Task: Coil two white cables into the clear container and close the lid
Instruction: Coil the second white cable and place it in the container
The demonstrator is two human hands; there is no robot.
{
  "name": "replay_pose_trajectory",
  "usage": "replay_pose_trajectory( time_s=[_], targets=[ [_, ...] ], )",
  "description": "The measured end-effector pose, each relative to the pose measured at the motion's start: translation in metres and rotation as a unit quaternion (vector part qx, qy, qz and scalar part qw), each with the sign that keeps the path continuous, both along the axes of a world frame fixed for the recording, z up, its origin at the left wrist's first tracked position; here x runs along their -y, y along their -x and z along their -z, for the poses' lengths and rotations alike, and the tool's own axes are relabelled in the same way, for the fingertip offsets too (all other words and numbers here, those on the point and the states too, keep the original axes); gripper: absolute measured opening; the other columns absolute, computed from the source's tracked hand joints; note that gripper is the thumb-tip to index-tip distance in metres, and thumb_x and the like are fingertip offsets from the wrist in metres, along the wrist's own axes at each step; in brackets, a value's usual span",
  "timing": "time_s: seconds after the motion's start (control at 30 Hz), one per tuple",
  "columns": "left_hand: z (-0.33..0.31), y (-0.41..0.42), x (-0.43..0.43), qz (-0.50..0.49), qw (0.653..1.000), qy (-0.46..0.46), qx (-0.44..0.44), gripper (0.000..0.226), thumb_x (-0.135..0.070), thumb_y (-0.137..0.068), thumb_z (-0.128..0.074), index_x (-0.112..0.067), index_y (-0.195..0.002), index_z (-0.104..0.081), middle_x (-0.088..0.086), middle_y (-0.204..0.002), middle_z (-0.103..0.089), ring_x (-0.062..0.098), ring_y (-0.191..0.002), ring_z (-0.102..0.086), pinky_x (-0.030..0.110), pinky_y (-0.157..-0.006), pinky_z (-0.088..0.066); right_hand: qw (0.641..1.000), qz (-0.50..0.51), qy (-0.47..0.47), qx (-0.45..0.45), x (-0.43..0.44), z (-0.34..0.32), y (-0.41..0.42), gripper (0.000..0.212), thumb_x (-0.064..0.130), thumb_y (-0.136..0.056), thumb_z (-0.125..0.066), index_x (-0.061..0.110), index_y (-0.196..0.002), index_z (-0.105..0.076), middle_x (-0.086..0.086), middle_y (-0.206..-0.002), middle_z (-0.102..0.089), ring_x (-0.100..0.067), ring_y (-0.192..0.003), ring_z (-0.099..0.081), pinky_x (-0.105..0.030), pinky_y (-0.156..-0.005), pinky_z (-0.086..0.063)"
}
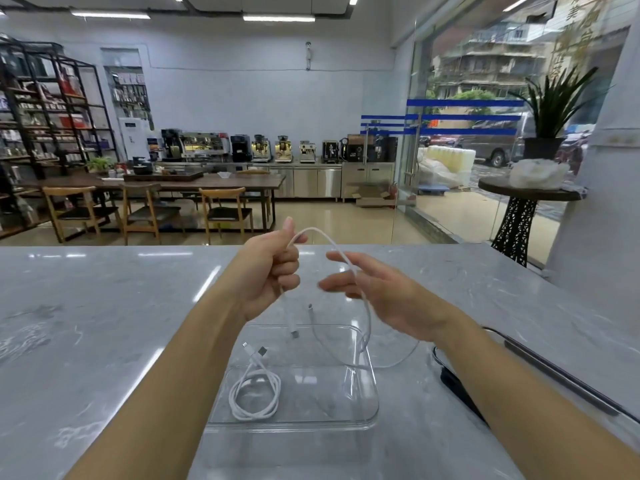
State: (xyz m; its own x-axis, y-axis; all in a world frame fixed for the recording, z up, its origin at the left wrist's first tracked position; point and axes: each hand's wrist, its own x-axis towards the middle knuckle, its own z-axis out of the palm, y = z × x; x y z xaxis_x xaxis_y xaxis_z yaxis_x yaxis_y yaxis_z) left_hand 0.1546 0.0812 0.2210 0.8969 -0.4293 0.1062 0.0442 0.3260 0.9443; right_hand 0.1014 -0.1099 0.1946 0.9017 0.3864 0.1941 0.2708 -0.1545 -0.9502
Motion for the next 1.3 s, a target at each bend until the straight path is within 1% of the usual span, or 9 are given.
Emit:
replay_pose_trajectory(
  time_s=[0.13,0.23,0.4,0.67,0.87,1.0,1.1,1.17,1.3],
  targets=[
    [-0.008,0.000,0.001,-0.042,0.997,0.061,-0.001,0.025,-0.021,-0.098,-0.040,-0.009,-0.080,-0.053,-0.006,-0.049,-0.029,0.005,-0.038,-0.025,0.016,-0.037,-0.022,0.999,0.023,-0.034,0.020,-0.020,0.006,-0.001,0.034,0.012,-0.079,-0.067,0.018,-0.109,-0.053,-0.005,-0.079,-0.065,-0.017,-0.069,-0.064,-0.027,-0.070,-0.052],
    [-0.012,0.001,-0.010,-0.155,0.975,-0.116,0.109,0.023,-0.018,-0.097,-0.042,-0.011,-0.081,-0.057,-0.001,-0.057,-0.042,0.010,-0.049,-0.035,0.021,-0.048,-0.033,0.964,0.226,-0.121,0.076,-0.016,0.005,-0.010,0.018,0.000,-0.080,-0.066,0.014,-0.081,-0.054,-0.004,-0.069,-0.050,-0.007,-0.040,-0.043,-0.021,-0.039,-0.038],
    [0.003,0.003,-0.019,-0.124,0.896,-0.371,0.211,0.014,-0.021,-0.094,-0.048,-0.015,-0.088,-0.059,0.004,-0.076,-0.058,0.015,-0.068,-0.056,0.027,-0.071,-0.051,0.915,0.331,-0.154,0.175,-0.002,-0.016,-0.018,0.021,0.004,-0.075,-0.072,0.018,-0.065,-0.060,0.013,-0.041,-0.053,-0.003,-0.039,-0.041,-0.014,-0.041,-0.035],
    [0.038,0.013,-0.023,0.229,0.973,-0.005,0.018,0.019,-0.025,-0.086,-0.058,-0.010,-0.074,-0.058,-0.003,-0.051,-0.036,0.010,-0.044,-0.031,0.023,-0.048,-0.042,0.878,0.379,-0.112,0.269,-0.006,-0.028,-0.032,0.012,0.014,-0.078,-0.071,0.026,-0.078,-0.069,0.008,-0.062,-0.062,-0.002,-0.046,-0.048,-0.013,-0.045,-0.041],
    [0.020,-0.005,-0.058,0.249,0.944,0.213,0.031,0.022,-0.030,-0.089,-0.053,-0.013,-0.076,-0.059,-0.006,-0.053,-0.024,0.009,-0.041,-0.020,0.021,-0.038,-0.023,0.959,0.258,-0.066,0.092,0.016,0.009,-0.048,0.024,-0.001,-0.078,-0.067,0.016,-0.086,-0.052,-0.005,-0.067,-0.053,-0.009,-0.048,-0.050,-0.021,-0.047,-0.044],
    [0.008,-0.004,-0.067,0.107,0.977,0.179,0.046,0.023,-0.034,-0.086,-0.052,-0.015,-0.073,-0.057,-0.008,-0.049,-0.022,0.008,-0.038,-0.012,0.020,-0.037,-0.015,0.961,0.261,-0.042,0.079,0.019,0.029,-0.050,0.019,-0.006,-0.078,-0.066,0.008,-0.078,-0.052,-0.004,-0.065,-0.051,-0.013,-0.047,-0.048,-0.023,-0.051,-0.042],
    [0.009,-0.006,-0.060,-0.032,0.995,0.079,0.054,0.031,-0.032,-0.097,-0.033,-0.012,-0.082,-0.052,-0.008,-0.048,-0.029,0.003,-0.034,-0.018,0.018,-0.037,-0.014,0.913,0.376,0.039,0.155,0.011,0.035,-0.054,0.018,0.002,-0.079,-0.068,0.002,-0.067,-0.054,-0.005,-0.060,-0.052,-0.020,-0.053,-0.046,-0.028,-0.052,-0.037],
    [0.013,-0.006,-0.053,-0.079,0.994,0.035,0.064,0.031,-0.026,-0.099,-0.030,-0.009,-0.088,-0.052,-0.007,-0.049,-0.034,0.003,-0.034,-0.022,0.017,-0.035,-0.017,0.814,0.411,0.257,0.321,0.004,0.038,-0.057,0.023,0.002,-0.073,-0.074,0.003,-0.062,-0.054,-0.005,-0.059,-0.054,-0.026,-0.048,-0.049,-0.026,-0.042,-0.027],
    [0.022,-0.011,-0.052,-0.127,0.988,-0.043,0.080,0.033,-0.019,-0.100,-0.031,-0.004,-0.093,-0.059,-0.002,-0.059,-0.048,0.006,-0.039,-0.034,0.018,-0.038,-0.030,0.675,0.266,0.498,0.476,-0.015,0.035,-0.052,0.043,0.005,-0.031,-0.091,0.016,-0.048,-0.053,0.005,-0.043,-0.051,-0.016,-0.027,-0.045,-0.013,-0.042,0.004]
  ],
)
